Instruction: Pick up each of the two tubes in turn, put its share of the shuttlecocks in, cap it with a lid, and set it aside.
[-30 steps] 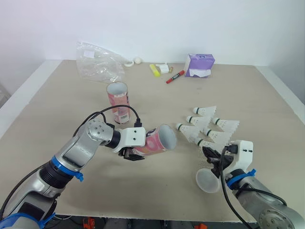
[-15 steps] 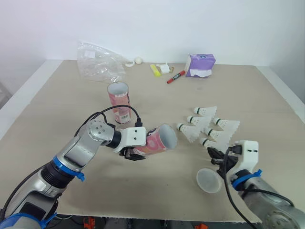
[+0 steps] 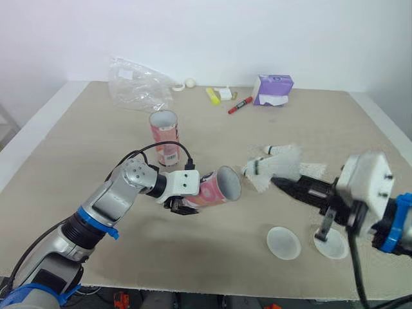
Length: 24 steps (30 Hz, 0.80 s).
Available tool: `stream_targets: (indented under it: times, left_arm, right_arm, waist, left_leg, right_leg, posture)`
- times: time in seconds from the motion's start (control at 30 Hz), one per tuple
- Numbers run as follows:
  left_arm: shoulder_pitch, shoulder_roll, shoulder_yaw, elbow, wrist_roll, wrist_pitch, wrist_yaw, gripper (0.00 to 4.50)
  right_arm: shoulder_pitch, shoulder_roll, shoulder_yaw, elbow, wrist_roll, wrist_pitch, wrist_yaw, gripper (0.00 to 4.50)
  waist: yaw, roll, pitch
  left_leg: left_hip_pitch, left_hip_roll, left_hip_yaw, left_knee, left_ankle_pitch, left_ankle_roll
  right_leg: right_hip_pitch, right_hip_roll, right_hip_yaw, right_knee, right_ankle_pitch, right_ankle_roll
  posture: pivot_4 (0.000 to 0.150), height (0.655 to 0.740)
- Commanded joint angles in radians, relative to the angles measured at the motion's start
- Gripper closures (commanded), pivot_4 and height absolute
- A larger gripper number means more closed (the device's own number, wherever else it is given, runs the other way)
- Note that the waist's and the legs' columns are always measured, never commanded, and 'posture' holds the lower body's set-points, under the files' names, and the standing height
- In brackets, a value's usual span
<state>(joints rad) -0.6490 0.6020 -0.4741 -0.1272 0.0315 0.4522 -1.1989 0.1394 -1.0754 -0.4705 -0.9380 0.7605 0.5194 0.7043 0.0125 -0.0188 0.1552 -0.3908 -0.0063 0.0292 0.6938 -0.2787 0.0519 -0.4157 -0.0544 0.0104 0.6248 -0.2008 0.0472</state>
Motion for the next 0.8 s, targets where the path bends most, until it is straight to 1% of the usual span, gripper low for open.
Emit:
stream_targets:
  times: [0.03,0.23,0.37,0.43,0.47,0.53,0.57,0.6,0.63,0.67,0.7,0.73,0.8]
  left_arm:
    - [0.017,0.001,-0.021,0.016,0.018,0.034,0.011,1.48]
    - [0.024,0.0,-0.014,-0.014,0.009,0.068,0.018,1.48]
    - [0.028,-0.002,-0.018,-0.022,0.01,0.074,0.025,1.48]
    - [0.028,-0.003,-0.019,-0.022,0.01,0.075,0.028,1.48]
    - [0.029,-0.003,-0.02,-0.024,0.01,0.076,0.03,1.48]
    - [0.031,-0.003,-0.019,-0.027,0.011,0.078,0.032,1.48]
    - [0.033,-0.002,-0.02,-0.027,0.012,0.078,0.033,1.48]
    - [0.035,-0.001,-0.02,-0.027,0.013,0.076,0.033,1.48]
    - [0.037,0.0,-0.021,-0.027,0.013,0.076,0.033,1.48]
    - [0.038,0.001,-0.021,-0.028,0.013,0.075,0.033,1.48]
    - [0.039,0.002,-0.021,-0.028,0.012,0.075,0.032,1.48]
    - [0.04,0.003,-0.021,-0.029,0.012,0.076,0.032,1.48]
    - [0.041,0.004,-0.023,-0.031,0.013,0.073,0.029,1.48]
  right_arm:
    - [-0.033,-0.007,0.089,0.019,-0.124,-0.084,0.049,4.43]
    - [-0.124,0.011,0.264,0.081,-0.3,-0.163,0.069,4.43]
    - [-0.233,0.026,0.36,0.113,-0.35,-0.179,0.089,4.43]
    - [-0.263,0.034,0.393,0.119,-0.359,-0.171,0.1,3.81]
    - [-0.27,0.042,0.399,0.12,-0.35,-0.161,0.102,3.62]
    - [-0.275,0.058,0.399,0.119,-0.338,-0.149,0.103,2.69]
    - [-0.268,0.088,0.373,0.114,-0.29,-0.116,0.078,2.16]
    - [-0.259,0.122,0.347,0.111,-0.245,-0.089,0.052,1.8]
    - [-0.246,0.158,0.324,0.11,-0.202,-0.063,0.023,1.04]
    - [-0.231,0.203,0.301,0.111,-0.155,-0.037,-0.013,0.74]
    - [-0.212,0.24,0.274,0.116,-0.116,-0.014,-0.05,0.33]
    - [-0.2,0.265,0.252,0.117,-0.089,0.008,-0.075,0.1]
    - [-0.136,0.313,0.189,0.168,-0.077,0.051,-0.125,0.1]
  waist:
    - [0.0,0.0,0.0]
    - [-0.001,-0.001,0.001]
    - [-0.001,-0.001,0.001]
    - [0.0,-0.001,0.001]
    - [0.0,-0.002,0.001]
    - [0.0,-0.001,0.001]
    - [0.0,-0.002,0.001]
    - [0.0,-0.003,0.001]
    - [0.0,-0.003,0.001]
    - [0.0,-0.003,0.001]
    - [0.0,-0.005,0.0]
    - [0.0,-0.005,0.0]
    - [0.001,-0.005,0.0]
  left_leg:
    - [0.0,-0.001,0.0,0.0,0.0,0.0]
    - [-0.002,-0.002,0.001,0.0,0.0,0.0]
    - [-0.002,-0.002,0.001,0.0,0.0,0.0]
    - [-0.002,-0.001,0.0,0.0,0.0,0.0]
    - [-0.002,-0.001,0.0,0.0,0.0,0.0]
    - [-0.003,-0.002,0.0,0.0,0.0,0.0]
    - [-0.003,-0.002,0.0,0.0,0.0,0.0]
    - [-0.003,-0.002,0.0,-0.001,0.0,0.0]
    - [-0.003,-0.002,-0.001,0.0,0.0,0.0]
    - [-0.003,-0.002,-0.001,0.0,0.0,0.0]
    - [-0.003,-0.002,-0.001,-0.001,0.0,0.0]
    - [-0.003,-0.001,-0.002,-0.001,0.0,0.0]
    - [-0.003,-0.001,-0.002,-0.001,0.0,0.0]
  right_leg:
    - [0.0,-0.001,0.0,0.0,0.0,0.0]
    - [-0.001,-0.003,0.0,-0.001,0.0,0.001]
    - [-0.002,-0.003,-0.001,-0.001,0.0,0.0]
    - [-0.001,-0.003,-0.002,-0.001,0.0,0.0]
    - [-0.001,-0.003,-0.002,-0.001,0.0,0.0]
    - [-0.001,-0.003,-0.002,-0.002,0.0,0.0]
    - [-0.001,-0.003,-0.002,-0.002,0.0,0.0]
    - [-0.001,-0.003,-0.002,-0.002,0.0,0.0]
    - [-0.001,-0.003,-0.003,-0.002,0.0,0.0]
    - [-0.001,-0.003,-0.003,-0.002,0.0,0.0]
    - [-0.001,-0.004,-0.002,-0.002,0.0,0.0]
    - [-0.001,-0.005,-0.003,-0.002,0.0,0.0]
    - [-0.001,-0.006,-0.003,-0.002,0.0,0.0]
  posture:
    - [0.15,0.74]
    - [0.15,0.74]
    - [0.15,0.74]
    - [0.15,0.74]
    - [0.15,0.74]
    - [0.15,0.74]
    - [0.15,0.74]
    - [0.15,0.74]
    - [0.15,0.74]
    - [0.15,0.74]
    - [0.15,0.74]
    - [0.15,0.74]
    - [0.15,0.74]
